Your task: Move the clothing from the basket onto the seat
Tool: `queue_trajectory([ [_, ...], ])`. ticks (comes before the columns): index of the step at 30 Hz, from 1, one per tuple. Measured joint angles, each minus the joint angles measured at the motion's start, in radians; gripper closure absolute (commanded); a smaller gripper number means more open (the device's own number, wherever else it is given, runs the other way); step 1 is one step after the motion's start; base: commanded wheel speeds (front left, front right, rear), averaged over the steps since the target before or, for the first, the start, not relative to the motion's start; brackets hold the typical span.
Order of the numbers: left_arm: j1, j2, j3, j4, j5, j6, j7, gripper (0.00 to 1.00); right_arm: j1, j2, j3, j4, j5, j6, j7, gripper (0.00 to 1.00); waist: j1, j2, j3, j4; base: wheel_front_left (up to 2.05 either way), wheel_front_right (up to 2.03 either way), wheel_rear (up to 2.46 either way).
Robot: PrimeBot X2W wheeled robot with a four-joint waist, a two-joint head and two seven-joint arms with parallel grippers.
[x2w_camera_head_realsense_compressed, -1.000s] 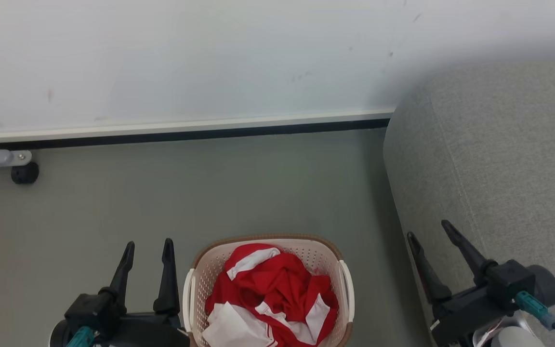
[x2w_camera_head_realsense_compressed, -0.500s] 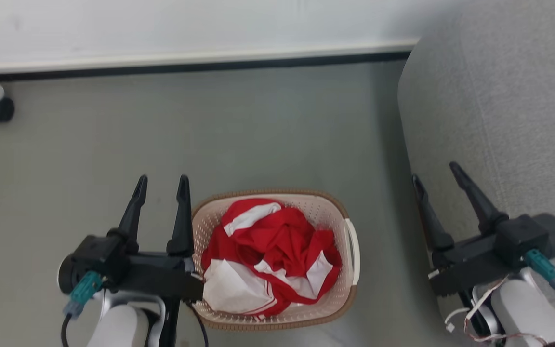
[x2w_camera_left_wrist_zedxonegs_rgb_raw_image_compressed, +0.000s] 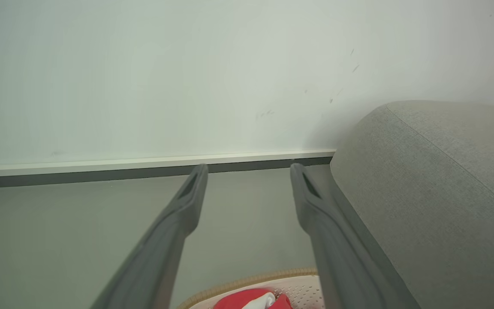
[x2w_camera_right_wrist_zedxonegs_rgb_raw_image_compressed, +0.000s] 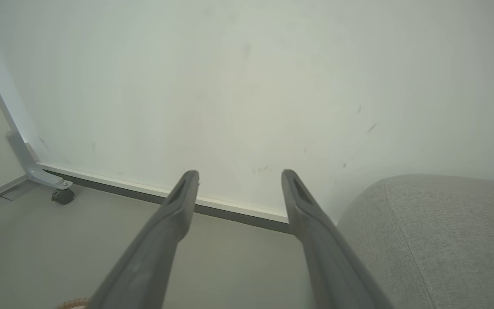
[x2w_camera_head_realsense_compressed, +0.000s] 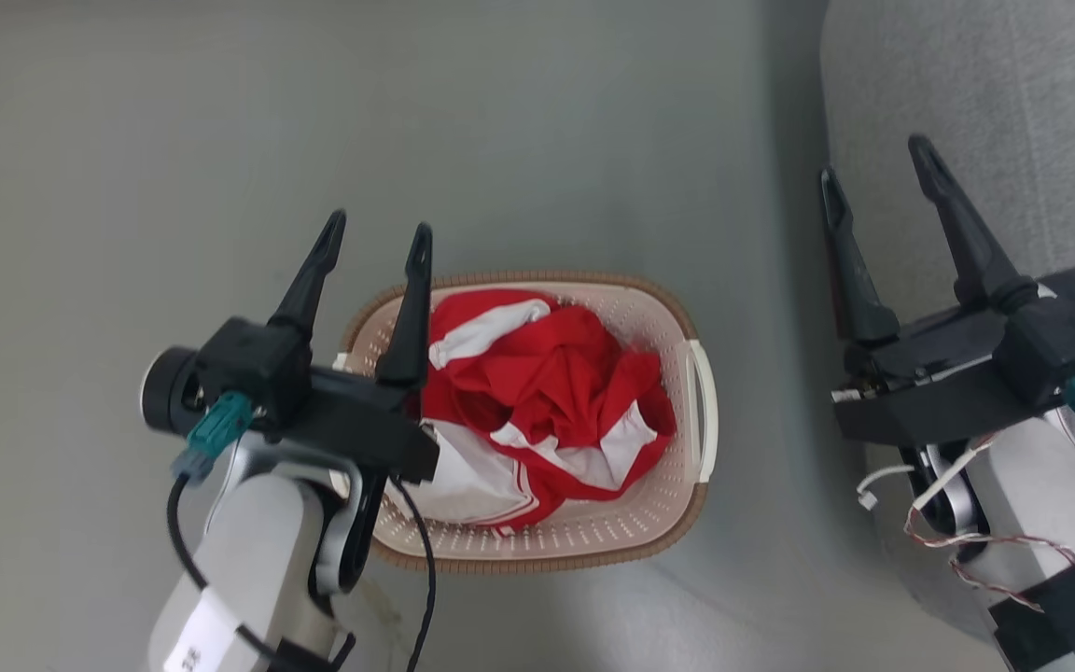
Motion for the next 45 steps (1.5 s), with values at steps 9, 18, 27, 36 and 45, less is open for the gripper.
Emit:
queue_trajectory([
  [9,-0.119,-0.002,-0.056,0.111,0.056,-0.009,0.095,0.00,-0.073,0.037,0.009,-0.023,-0.020,0.000,0.000,0.00,0.0000,0.0000,0.110,-0.016,0.00,0.00,0.00],
  [18,-0.155,-0.005,-0.092,0.247,0.069,-0.017,0.185,0.00,-0.090,0.060,0.012,-0.030,-0.025,0.000,0.000,0.00,-0.0001,-0.0001,0.145,-0.076,0.00,0.00,0.00],
  [27,-0.156,0.009,-0.102,0.365,0.070,-0.018,0.266,0.00,-0.084,0.076,0.007,-0.050,-0.029,0.000,0.000,0.00,-0.0001,0.0000,0.156,-0.136,0.00,0.00,0.00],
  [36,-0.220,0.026,-0.096,0.446,0.071,-0.027,0.348,0.00,-0.056,0.088,-0.007,-0.092,-0.030,-0.008,0.000,0.00,-0.0002,-0.0001,0.184,-0.181,0.00,0.00,0.00],
  [45,-0.295,0.049,-0.084,0.507,0.071,-0.027,0.397,0.00,-0.043,0.084,-0.029,-0.123,-0.030,-0.008,0.000,0.00,-0.0001,-0.0001,0.242,-0.201,0.00,0.00,0.00],
])
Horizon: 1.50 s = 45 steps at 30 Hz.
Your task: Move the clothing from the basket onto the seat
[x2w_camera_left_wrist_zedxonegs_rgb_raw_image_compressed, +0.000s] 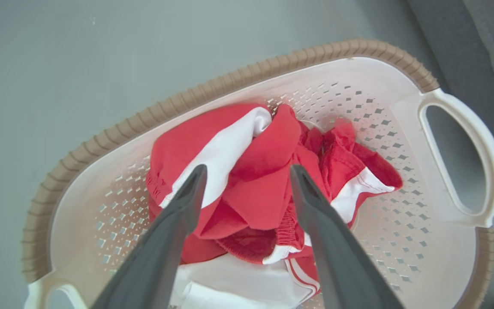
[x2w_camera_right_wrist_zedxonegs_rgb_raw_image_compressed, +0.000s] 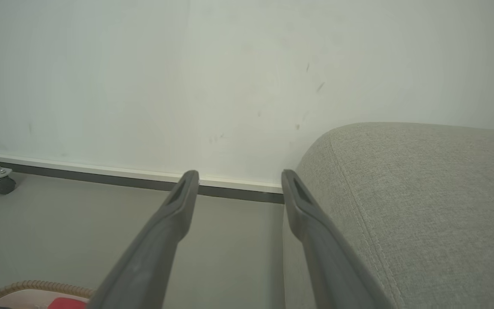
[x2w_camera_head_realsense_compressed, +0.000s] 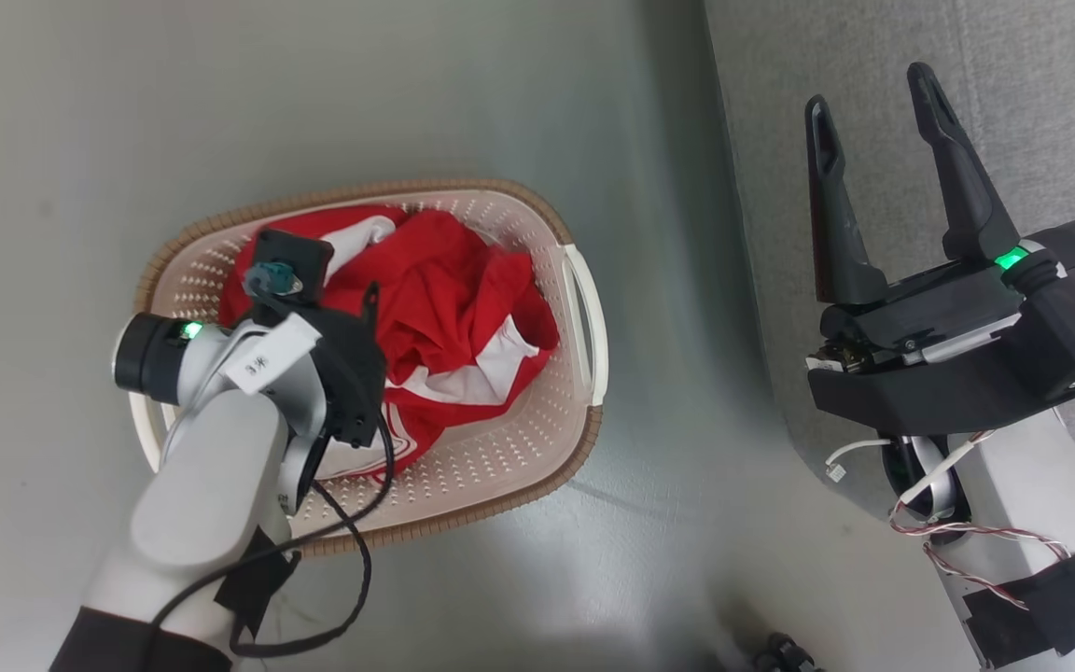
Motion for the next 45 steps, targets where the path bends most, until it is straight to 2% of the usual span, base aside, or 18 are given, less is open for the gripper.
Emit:
queue_trajectory([
  [13,-0.087,0.016,0.016,0.053,-0.001,0.000,0.024,0.00,-0.002,0.002,-0.025,-0.034,0.000,0.001,0.000,0.00,0.0000,0.0000,0.081,-0.006,0.00,0.00,0.00],
  [20,-0.095,0.036,0.015,0.086,0.025,0.000,0.025,0.00,-0.003,0.016,-0.025,-0.037,0.000,0.009,0.000,0.00,0.0000,-0.0001,0.102,-0.003,0.00,0.00,0.00],
  [34,-0.132,0.041,-0.003,0.135,0.042,0.001,0.017,0.02,-0.003,0.037,-0.032,-0.045,0.006,0.023,0.000,0.00,-0.0001,-0.0001,0.126,-0.015,0.00,0.00,0.00],
  [36,-0.132,0.041,-0.007,0.146,0.043,0.001,0.015,0.26,-0.003,0.038,-0.033,-0.043,0.008,0.027,0.000,0.00,-0.0002,-0.0002,0.129,-0.019,0.00,0.00,0.00],
  [37,-0.133,0.043,-0.007,0.148,0.046,0.001,0.015,0.50,-0.003,0.038,-0.033,-0.044,0.008,0.027,0.000,0.00,-0.0001,-0.0002,0.130,-0.020,0.00,0.00,0.00],
  [38,-0.134,0.046,-0.007,0.150,0.048,0.001,0.015,0.64,-0.003,0.038,-0.033,-0.045,0.008,0.028,0.000,0.00,-0.0002,-0.0002,0.132,-0.022,0.00,0.00,0.00],
  [39,-0.137,0.048,-0.009,0.151,0.050,0.001,0.015,0.85,-0.003,0.039,-0.033,-0.047,0.008,0.028,0.000,0.00,-0.0002,-0.0002,0.134,-0.024,0.00,0.00,0.00],
  [40,-0.142,0.048,-0.012,0.155,0.053,0.001,0.012,1.00,-0.003,0.040,-0.034,-0.047,0.008,0.028,0.000,0.00,-0.0002,-0.0002,0.137,-0.025,0.00,0.00,0.00],
  [45,-0.151,0.041,-0.021,0.174,0.059,0.002,-0.015,1.00,-0.001,0.041,-0.044,-0.029,0.008,0.035,0.000,0.00,-0.0001,-0.0001,0.136,-0.026,0.00,0.00,0.00],
])
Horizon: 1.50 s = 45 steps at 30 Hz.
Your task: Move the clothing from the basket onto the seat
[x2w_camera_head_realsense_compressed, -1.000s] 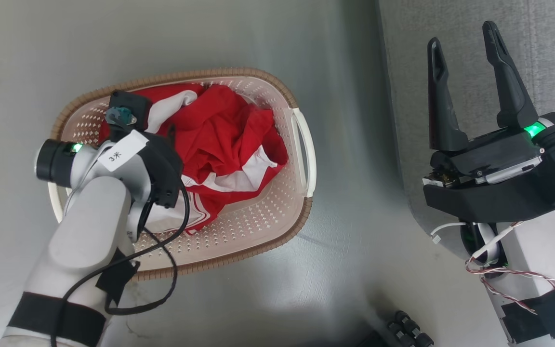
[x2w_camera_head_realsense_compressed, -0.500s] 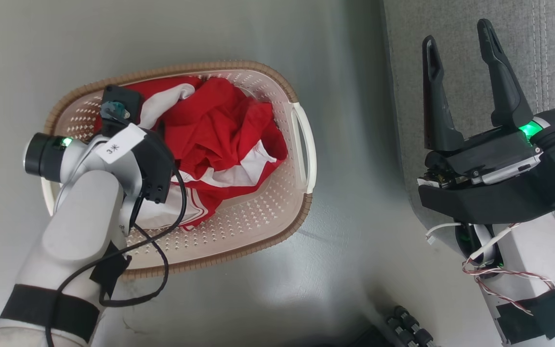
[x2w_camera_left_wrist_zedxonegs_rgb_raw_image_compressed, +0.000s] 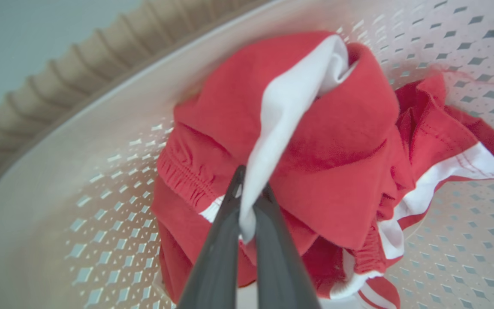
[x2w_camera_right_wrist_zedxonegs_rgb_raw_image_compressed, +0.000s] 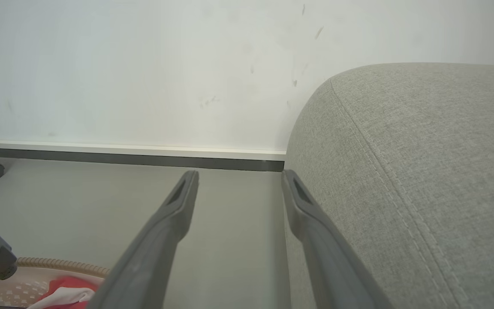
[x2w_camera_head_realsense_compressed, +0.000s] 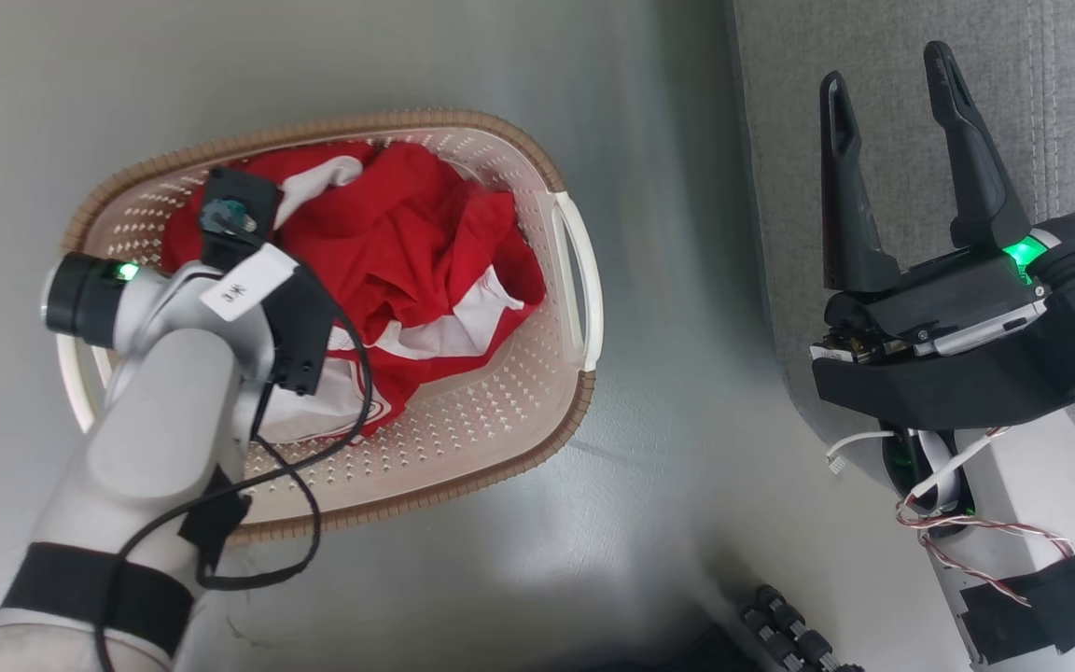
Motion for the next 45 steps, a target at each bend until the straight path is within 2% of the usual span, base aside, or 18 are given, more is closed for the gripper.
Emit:
queue_trajectory([
  [5,0.002,-0.028,-0.001,0.004,-0.002,-0.002,-0.046,1.00,0.001,0.006,-0.007,0.025,0.000,0.006,0.000,0.00,0.0000,-0.0001,-0.023,0.009,0.00,0.00,0.00],
  [14,0.089,-0.083,0.079,-0.035,-0.098,0.000,-0.209,1.00,0.039,-0.002,-0.048,0.080,0.003,0.013,0.000,0.00,0.0000,-0.0001,-0.109,0.039,0.00,0.00,0.00],
  [27,0.225,-0.103,0.087,-0.152,-0.135,-0.019,-0.415,1.00,0.063,-0.040,-0.109,0.128,0.003,0.031,0.000,0.00,-0.0001,-0.0001,-0.286,0.132,0.00,0.00,0.00],
  [32,0.289,-0.099,0.101,-0.199,-0.142,-0.026,-0.446,1.00,0.072,-0.033,-0.105,0.138,0.003,0.038,0.000,0.00,-0.0001,-0.0002,-0.356,0.163,0.00,0.00,0.00],
  [34,0.316,-0.093,0.102,-0.219,-0.142,-0.027,-0.447,1.00,0.086,-0.032,-0.098,0.145,0.002,0.047,0.000,0.00,-0.0002,-0.0002,-0.385,0.174,0.00,0.00,0.00],
  [38,0.358,-0.081,0.105,-0.272,-0.142,-0.027,-0.456,1.00,0.107,-0.031,-0.055,0.167,0.002,0.089,0.000,0.00,-0.0002,-0.0001,-0.443,0.191,0.00,0.00,0.00],
  [45,0.419,-0.069,0.081,-0.380,-0.130,-0.029,-0.463,1.00,0.137,-0.034,0.013,0.210,-0.002,0.125,0.000,0.00,-0.0001,-0.0002,-0.545,0.217,0.00,0.00,0.00],
])
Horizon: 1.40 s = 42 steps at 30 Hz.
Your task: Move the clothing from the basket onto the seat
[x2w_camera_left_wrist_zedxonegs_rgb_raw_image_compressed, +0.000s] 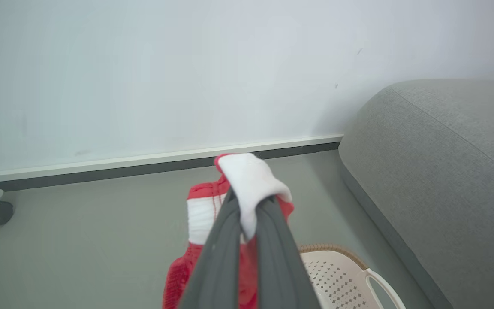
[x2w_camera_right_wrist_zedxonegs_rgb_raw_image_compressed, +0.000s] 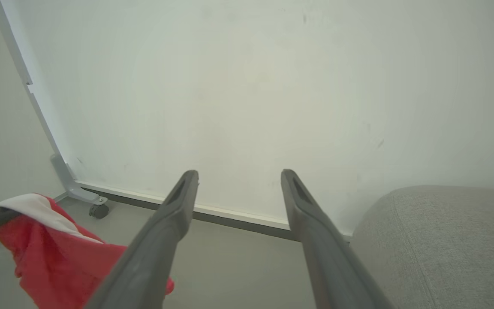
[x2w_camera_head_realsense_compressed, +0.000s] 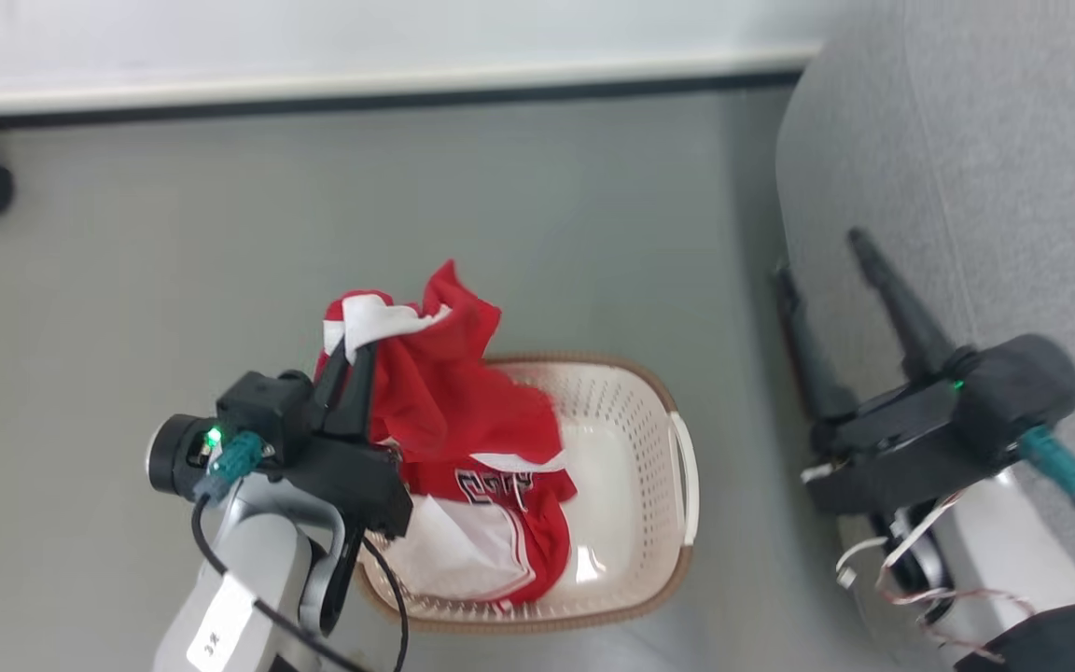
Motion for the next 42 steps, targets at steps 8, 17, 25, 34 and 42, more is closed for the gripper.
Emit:
queue_trajectory([
  [8,0.085,0.042,-0.021,-0.125,0.033,-0.009,-0.002,1.00,0.011,0.014,0.158,0.068,-0.002,0.025,0.000,0.00,0.0000,0.0000,-0.115,0.023,0.00,0.00,0.00],
  [17,0.145,0.057,-0.050,-0.202,0.035,-0.017,0.026,1.00,0.011,0.028,0.381,0.114,0.017,0.026,0.000,0.00,0.0000,0.0000,-0.230,0.029,0.00,0.00,0.00],
  [25,0.225,0.058,-0.109,-0.318,0.045,-0.025,0.090,1.00,0.008,0.008,0.579,0.097,0.074,0.026,0.000,0.00,-0.0001,0.0000,-0.337,0.029,0.00,0.00,0.00],
  [34,0.299,0.076,-0.148,-0.476,0.056,-0.018,0.168,1.00,0.001,-0.022,0.599,0.077,0.104,0.026,0.000,0.00,0.0000,0.0000,-0.400,0.036,0.00,0.00,0.00],
  [42,0.338,0.086,-0.184,-0.599,0.057,-0.017,0.239,1.00,-0.001,-0.034,0.598,0.076,0.135,0.026,0.000,0.00,0.0001,0.0002,-0.407,0.033,0.00,0.00,0.00],
])
